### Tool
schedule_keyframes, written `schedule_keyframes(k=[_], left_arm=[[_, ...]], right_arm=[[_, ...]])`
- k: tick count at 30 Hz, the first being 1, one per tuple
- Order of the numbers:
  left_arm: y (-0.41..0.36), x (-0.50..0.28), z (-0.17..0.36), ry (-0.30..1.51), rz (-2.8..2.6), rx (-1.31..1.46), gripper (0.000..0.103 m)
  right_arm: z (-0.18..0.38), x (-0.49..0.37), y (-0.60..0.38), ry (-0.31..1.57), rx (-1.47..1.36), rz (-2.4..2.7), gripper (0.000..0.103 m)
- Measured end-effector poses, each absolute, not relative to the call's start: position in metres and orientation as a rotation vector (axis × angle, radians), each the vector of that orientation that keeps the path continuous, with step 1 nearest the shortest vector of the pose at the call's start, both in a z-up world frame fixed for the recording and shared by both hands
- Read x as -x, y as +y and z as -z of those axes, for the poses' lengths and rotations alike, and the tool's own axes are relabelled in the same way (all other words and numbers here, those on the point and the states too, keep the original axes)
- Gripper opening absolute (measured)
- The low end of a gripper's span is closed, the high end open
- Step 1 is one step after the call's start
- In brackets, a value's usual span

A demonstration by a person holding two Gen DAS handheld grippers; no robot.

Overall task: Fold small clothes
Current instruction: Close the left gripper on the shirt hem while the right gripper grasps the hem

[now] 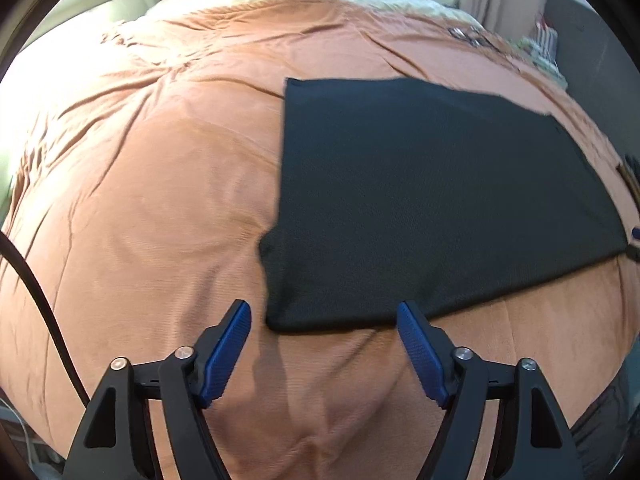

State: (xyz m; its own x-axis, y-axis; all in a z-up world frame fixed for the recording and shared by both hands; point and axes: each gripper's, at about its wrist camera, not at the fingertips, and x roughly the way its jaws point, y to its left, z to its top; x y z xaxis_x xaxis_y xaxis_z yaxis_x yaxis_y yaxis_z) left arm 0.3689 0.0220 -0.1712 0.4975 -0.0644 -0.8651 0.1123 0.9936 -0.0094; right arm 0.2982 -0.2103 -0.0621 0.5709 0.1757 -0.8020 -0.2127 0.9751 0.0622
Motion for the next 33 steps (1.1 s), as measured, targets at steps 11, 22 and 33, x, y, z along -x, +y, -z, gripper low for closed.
schedule_keyframes(k=[11,22,33], left_arm=[[0.066,-0.367,0.173,1.08,0.093,0.111,0.047],[0.096,-0.374,0.182,1.12,0.149,0.407,0.047],[0.101,-0.366,0.199,1.176,0.173,0.643,0.046]], right_arm=[[0.09,-0.332,-0.162,0.989,0.029,-0.273,0.05],[0.099,-0.326,-0.152,0.991,0.092,-0.25,0.05],[0.1,-0.324,-0.155,0.989,0.059,-0.25,0.05]])
